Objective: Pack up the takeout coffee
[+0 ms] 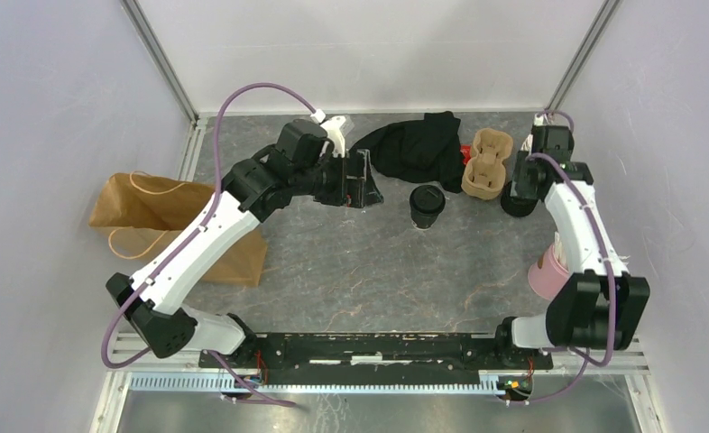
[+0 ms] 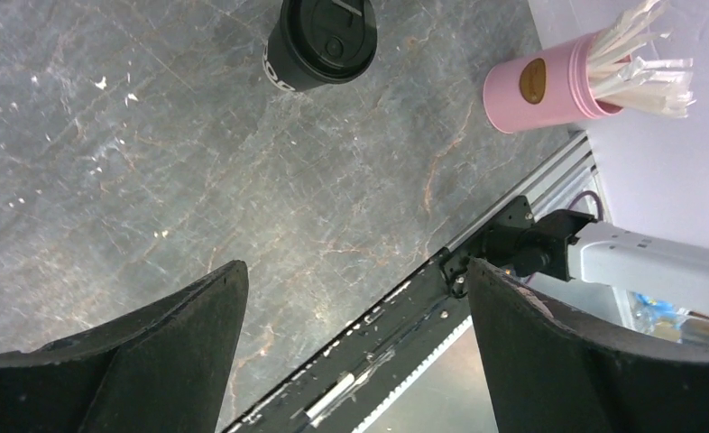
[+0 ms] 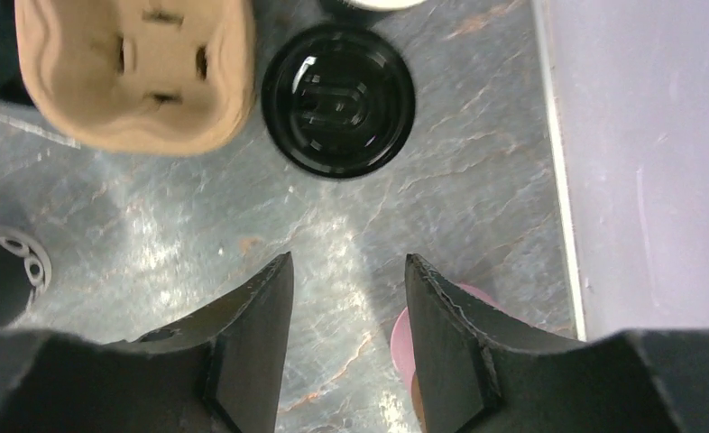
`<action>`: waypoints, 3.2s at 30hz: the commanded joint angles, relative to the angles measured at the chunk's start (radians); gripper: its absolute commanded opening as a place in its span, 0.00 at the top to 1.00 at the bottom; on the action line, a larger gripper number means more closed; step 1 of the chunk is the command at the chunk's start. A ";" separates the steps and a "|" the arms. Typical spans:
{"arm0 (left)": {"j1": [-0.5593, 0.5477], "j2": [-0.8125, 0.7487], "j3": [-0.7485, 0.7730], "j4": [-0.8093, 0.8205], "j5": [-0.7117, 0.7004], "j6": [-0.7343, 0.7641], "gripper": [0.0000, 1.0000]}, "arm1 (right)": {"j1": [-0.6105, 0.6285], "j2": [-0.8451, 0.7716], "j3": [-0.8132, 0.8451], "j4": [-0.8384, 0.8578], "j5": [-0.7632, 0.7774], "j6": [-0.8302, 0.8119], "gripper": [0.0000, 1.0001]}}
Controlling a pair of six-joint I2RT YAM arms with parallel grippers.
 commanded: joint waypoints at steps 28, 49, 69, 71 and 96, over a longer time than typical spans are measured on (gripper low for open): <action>0.037 0.211 0.191 -0.083 -0.001 0.321 0.03 | -0.239 0.475 0.542 0.137 -0.006 0.191 0.54; 0.055 0.219 0.186 -0.080 0.019 0.320 0.02 | -0.258 0.516 0.509 0.159 -0.068 0.199 0.66; 0.057 0.204 0.175 -0.079 0.028 0.315 0.02 | -0.258 0.493 0.540 0.131 -0.068 0.182 0.72; 0.056 0.202 0.173 -0.077 0.030 0.313 0.02 | -0.258 0.490 0.541 0.132 -0.069 0.178 0.72; 0.057 0.196 0.163 -0.075 0.041 0.307 0.02 | -0.258 0.479 0.562 0.117 -0.065 0.150 0.70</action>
